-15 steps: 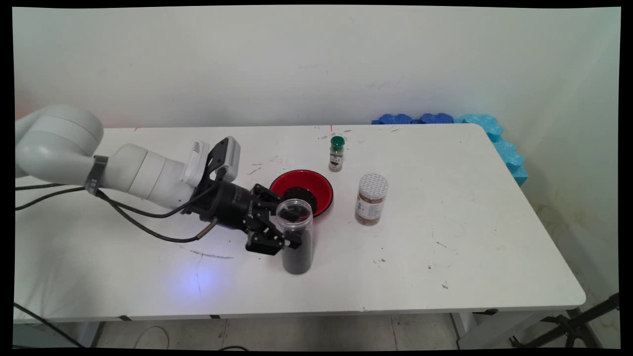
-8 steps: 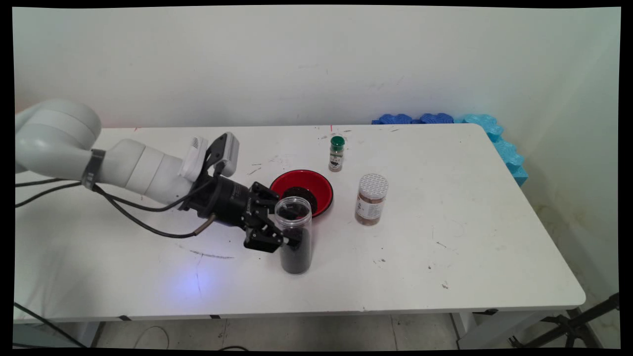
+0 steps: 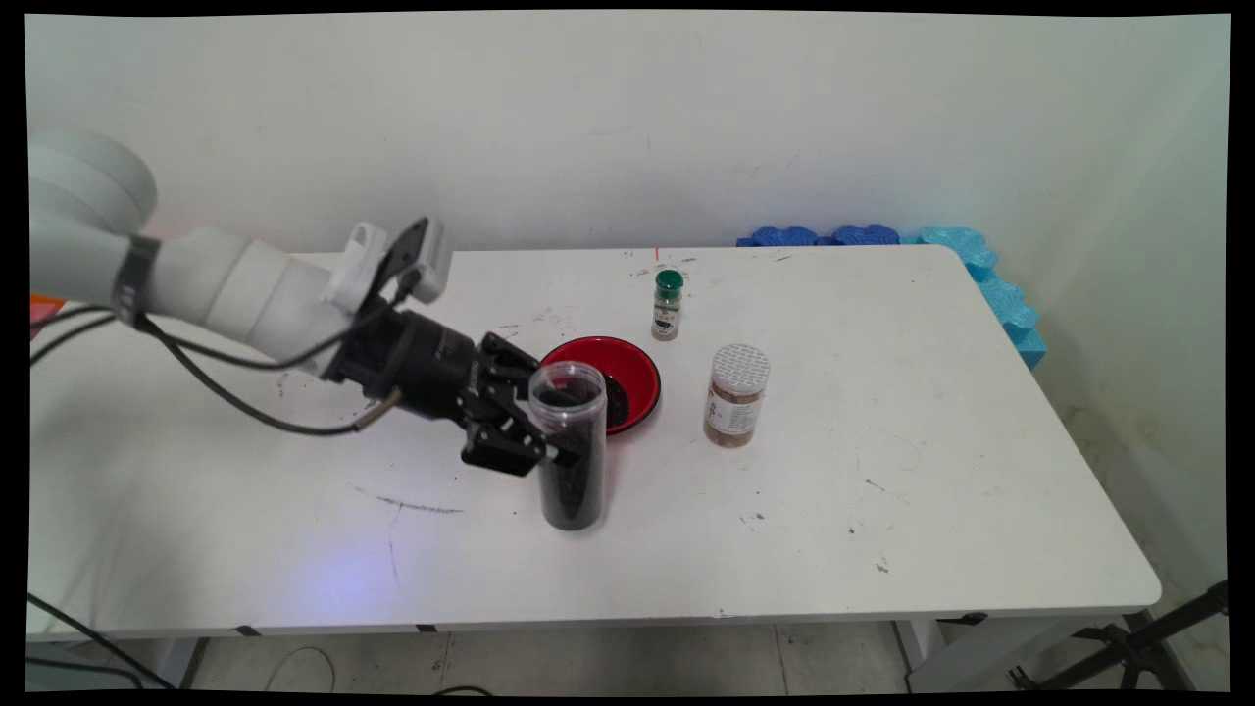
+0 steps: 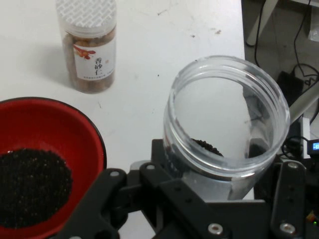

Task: Pour the black seasoning powder in the red bowl

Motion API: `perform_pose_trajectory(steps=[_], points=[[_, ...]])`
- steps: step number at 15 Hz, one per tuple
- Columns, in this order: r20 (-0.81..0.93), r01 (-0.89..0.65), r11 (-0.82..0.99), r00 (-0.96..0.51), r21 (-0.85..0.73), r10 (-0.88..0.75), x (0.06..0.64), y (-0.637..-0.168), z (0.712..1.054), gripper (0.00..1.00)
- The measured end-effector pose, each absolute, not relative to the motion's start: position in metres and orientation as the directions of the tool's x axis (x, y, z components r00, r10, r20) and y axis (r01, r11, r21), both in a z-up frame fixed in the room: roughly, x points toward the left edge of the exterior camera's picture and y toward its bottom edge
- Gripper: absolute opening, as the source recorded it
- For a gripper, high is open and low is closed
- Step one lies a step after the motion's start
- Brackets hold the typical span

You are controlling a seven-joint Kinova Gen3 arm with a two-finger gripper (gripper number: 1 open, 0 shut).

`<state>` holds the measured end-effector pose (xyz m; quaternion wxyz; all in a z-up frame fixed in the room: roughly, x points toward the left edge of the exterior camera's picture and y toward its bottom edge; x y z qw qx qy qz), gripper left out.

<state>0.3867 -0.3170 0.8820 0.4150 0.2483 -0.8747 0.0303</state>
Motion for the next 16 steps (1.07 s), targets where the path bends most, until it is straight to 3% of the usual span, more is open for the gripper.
perform_pose_trajectory(steps=[7,16], points=[[0.692,-0.535,0.812,-0.496,0.234,-0.525,0.387,-0.324,0.93,0.0],[0.619,-0.599,0.707,-0.406,0.376,-0.673,0.377,-0.346,0.961,0.0]])
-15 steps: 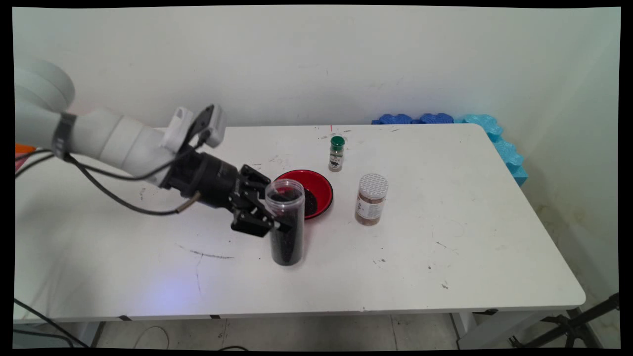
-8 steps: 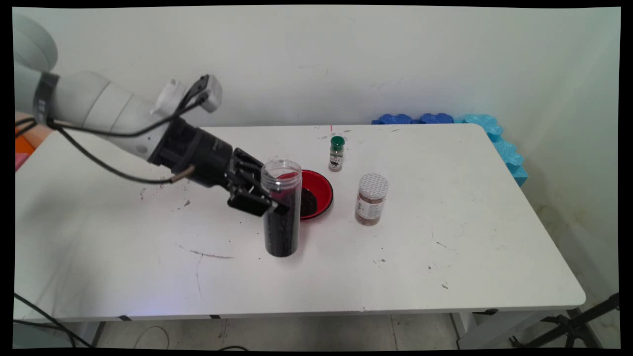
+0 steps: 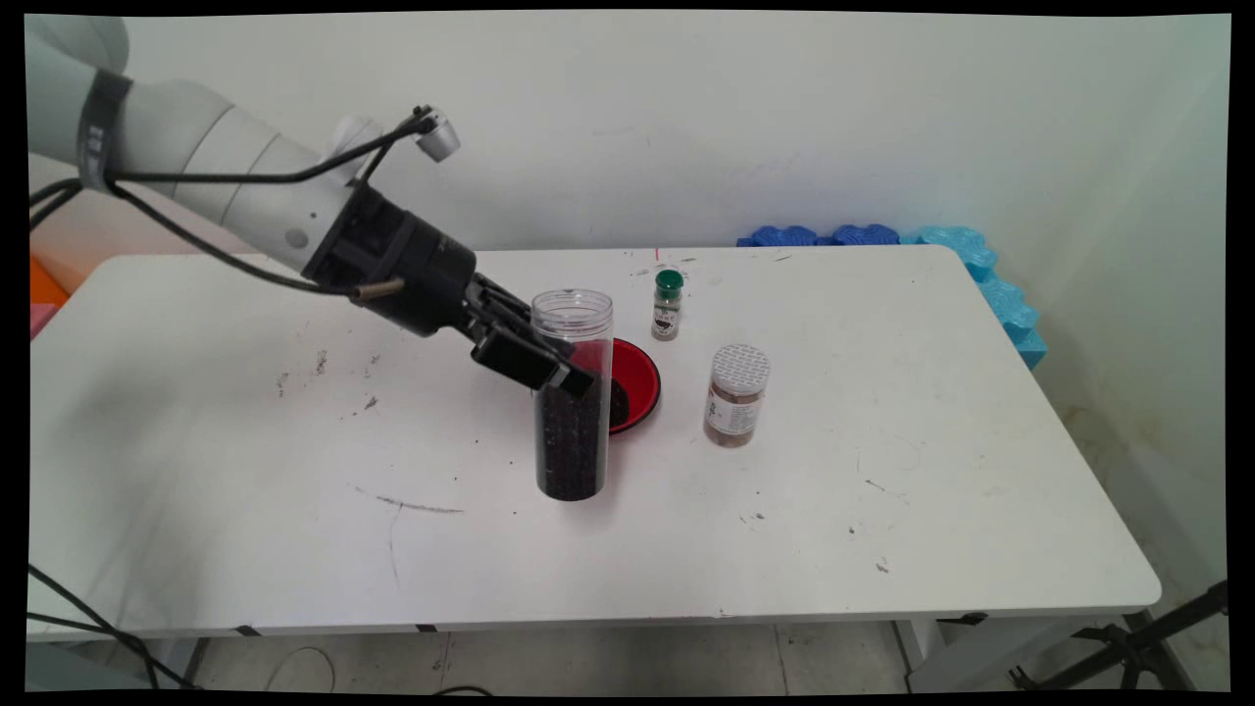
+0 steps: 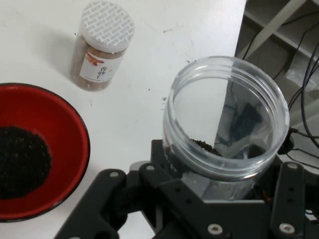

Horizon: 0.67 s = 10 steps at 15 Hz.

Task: Pour the black seasoning powder in the red bowl

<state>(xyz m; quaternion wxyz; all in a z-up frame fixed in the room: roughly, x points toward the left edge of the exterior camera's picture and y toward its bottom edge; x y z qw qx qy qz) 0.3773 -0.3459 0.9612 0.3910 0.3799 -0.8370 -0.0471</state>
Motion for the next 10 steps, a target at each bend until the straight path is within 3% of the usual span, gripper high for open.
perform_pose_trajectory(steps=[10], points=[[0.506,-0.685,0.518,-0.246,0.512,-0.826,0.385,-0.366,0.957,0.0]])
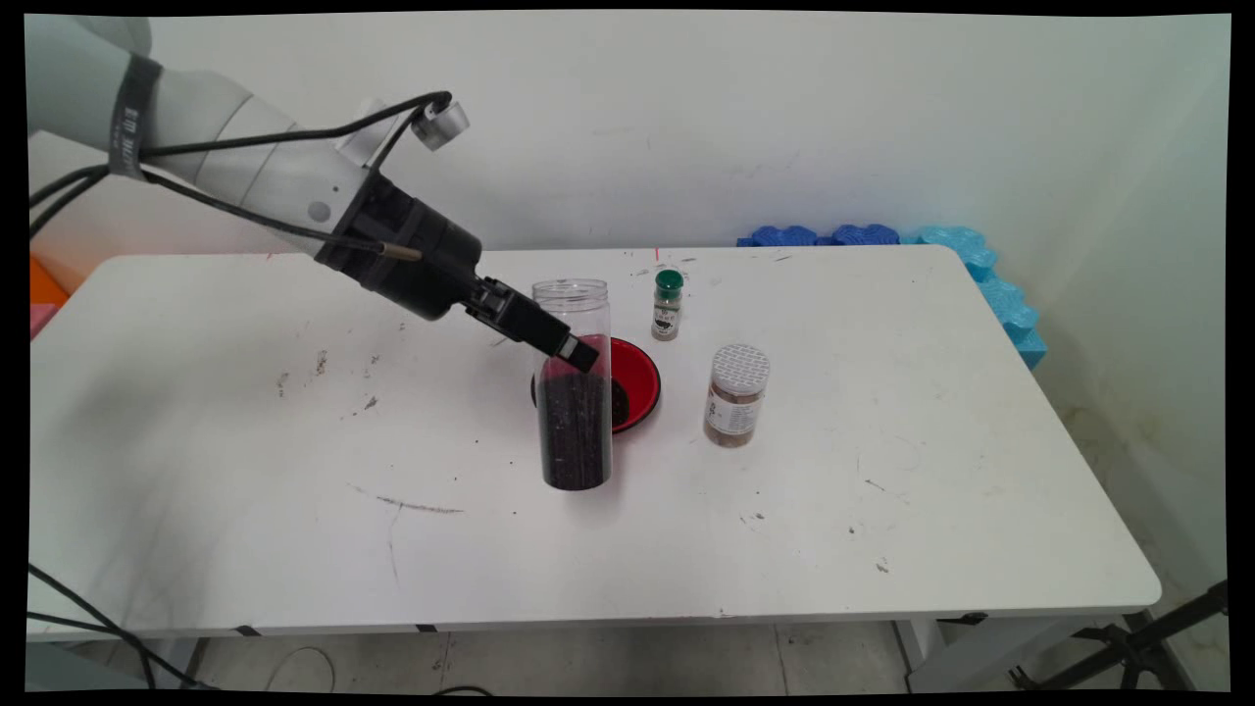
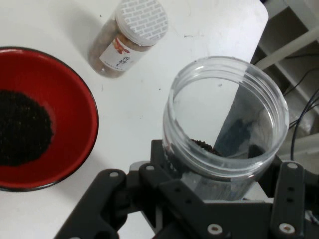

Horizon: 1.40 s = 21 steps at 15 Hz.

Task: Pour the black seasoning powder in the red bowl

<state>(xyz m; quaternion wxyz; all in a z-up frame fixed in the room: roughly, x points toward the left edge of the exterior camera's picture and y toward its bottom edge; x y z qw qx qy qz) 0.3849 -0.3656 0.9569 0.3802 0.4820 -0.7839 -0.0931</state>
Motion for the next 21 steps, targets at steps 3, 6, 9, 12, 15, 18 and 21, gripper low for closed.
perform_pose_trajectory(steps=[3,6,9,12,15,18,21], points=[[0.442,-0.701,0.414,-0.155,0.581,-0.884,0.388,-0.369,0.954,0.0],[0.378,-0.705,0.322,-0.082,0.632,-0.922,0.389,-0.371,0.952,0.0],[0.305,-0.702,0.21,0.011,0.68,-0.952,0.391,-0.374,0.948,0.0],[0.195,-0.677,0.039,0.155,0.735,-0.969,0.395,-0.378,0.944,0.0],[0.089,-0.636,-0.107,0.267,0.764,-0.959,0.398,-0.382,0.938,0.0],[-0.011,-0.583,-0.238,0.366,0.777,-0.931,0.401,-0.386,0.933,0.0],[-0.081,-0.543,-0.323,0.422,0.775,-0.903,0.403,-0.388,0.927,0.0]])
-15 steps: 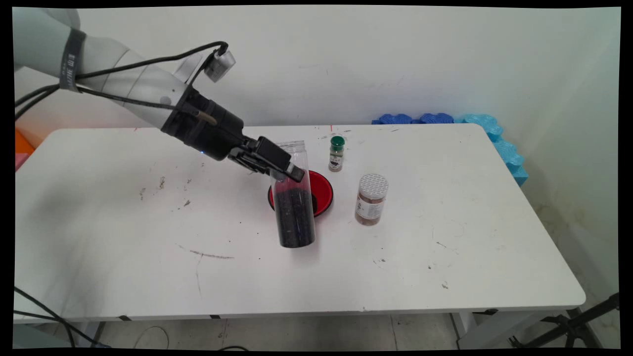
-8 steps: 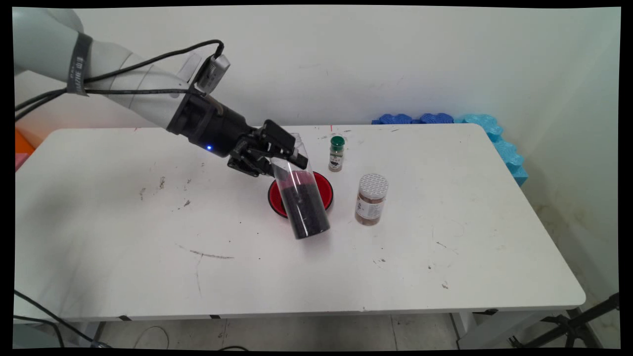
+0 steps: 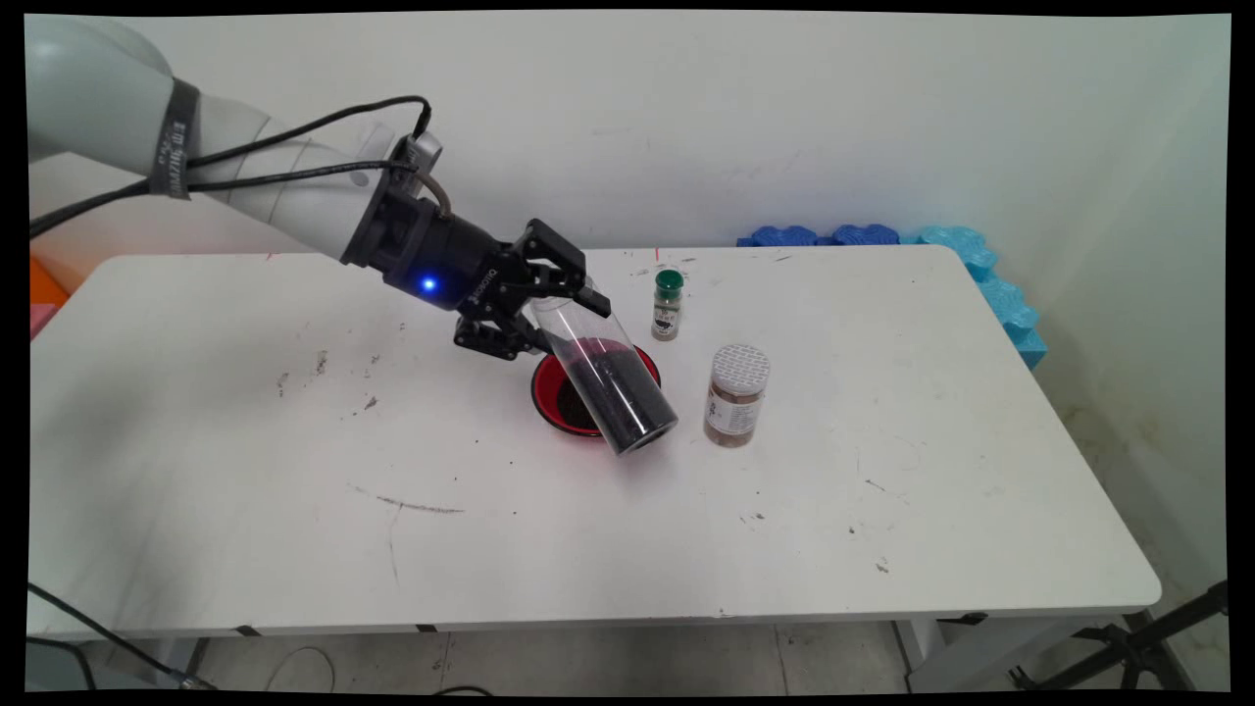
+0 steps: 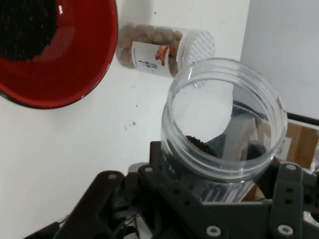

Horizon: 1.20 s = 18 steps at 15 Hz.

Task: Pour the black seasoning powder in the red bowl

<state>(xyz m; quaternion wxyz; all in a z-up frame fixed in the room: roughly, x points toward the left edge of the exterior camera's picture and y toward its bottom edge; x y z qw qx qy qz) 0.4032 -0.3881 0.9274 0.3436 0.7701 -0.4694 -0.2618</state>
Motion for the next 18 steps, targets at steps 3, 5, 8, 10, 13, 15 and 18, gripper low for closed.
perform_pose_trajectory(steps=[3,5,8,10,13,15,18], points=[[-0.145,-0.503,-0.393,0.462,0.77,-0.875,0.404,-0.39,0.922,0.0],[-0.18,-0.481,-0.429,0.48,0.765,-0.859,0.404,-0.391,0.919,0.0],[-0.245,-0.434,-0.494,0.512,0.753,-0.823,0.404,-0.392,0.915,0.0],[-0.291,-0.4,-0.539,0.532,0.742,-0.795,0.405,-0.393,0.912,0.0],[-0.355,-0.352,-0.598,0.554,0.72,-0.753,0.405,-0.394,0.908,0.0],[-0.391,-0.323,-0.631,0.565,0.706,-0.726,0.405,-0.395,0.906,0.0],[-0.443,-0.279,-0.675,0.576,0.683,-0.687,0.405,-0.397,0.902,0.0]])
